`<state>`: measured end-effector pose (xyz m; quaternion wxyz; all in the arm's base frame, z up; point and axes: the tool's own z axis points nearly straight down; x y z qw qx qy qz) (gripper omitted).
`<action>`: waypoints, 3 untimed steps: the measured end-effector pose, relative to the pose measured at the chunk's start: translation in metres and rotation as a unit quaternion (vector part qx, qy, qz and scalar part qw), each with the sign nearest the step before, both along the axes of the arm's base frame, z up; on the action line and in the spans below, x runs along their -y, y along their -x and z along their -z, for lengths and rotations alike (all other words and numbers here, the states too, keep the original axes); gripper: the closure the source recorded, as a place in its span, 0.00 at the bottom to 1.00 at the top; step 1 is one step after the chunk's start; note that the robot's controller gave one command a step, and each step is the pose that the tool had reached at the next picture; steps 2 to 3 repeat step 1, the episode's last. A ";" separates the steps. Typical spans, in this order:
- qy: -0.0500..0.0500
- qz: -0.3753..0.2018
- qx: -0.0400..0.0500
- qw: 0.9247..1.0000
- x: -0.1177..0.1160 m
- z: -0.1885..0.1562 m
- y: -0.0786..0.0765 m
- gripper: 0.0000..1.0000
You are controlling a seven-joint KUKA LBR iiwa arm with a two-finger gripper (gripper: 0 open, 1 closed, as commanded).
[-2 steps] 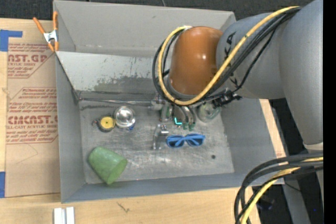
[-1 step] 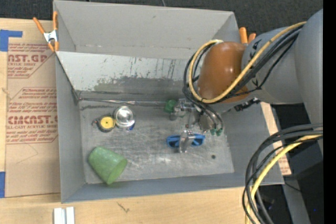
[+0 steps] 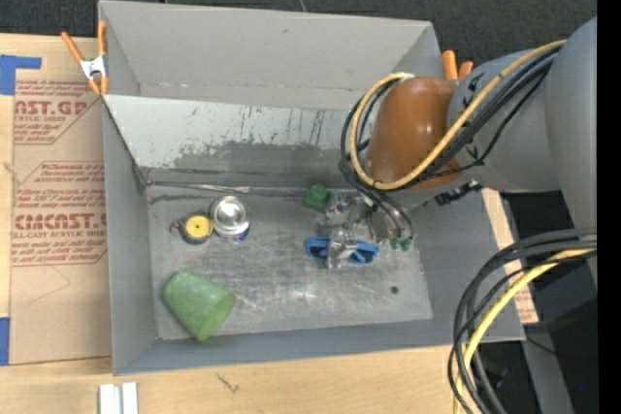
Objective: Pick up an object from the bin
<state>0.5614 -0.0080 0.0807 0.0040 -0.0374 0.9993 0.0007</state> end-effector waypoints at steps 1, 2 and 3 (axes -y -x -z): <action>0.001 -0.022 0.002 1.000 -0.028 -0.164 -0.023 1.00; 0.001 -0.022 0.002 1.000 -0.028 -0.164 -0.023 1.00; 0.001 -0.022 0.002 1.000 -0.028 -0.164 -0.023 1.00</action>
Offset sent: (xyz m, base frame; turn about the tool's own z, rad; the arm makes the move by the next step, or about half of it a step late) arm 0.0205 0.0263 0.1585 -0.0437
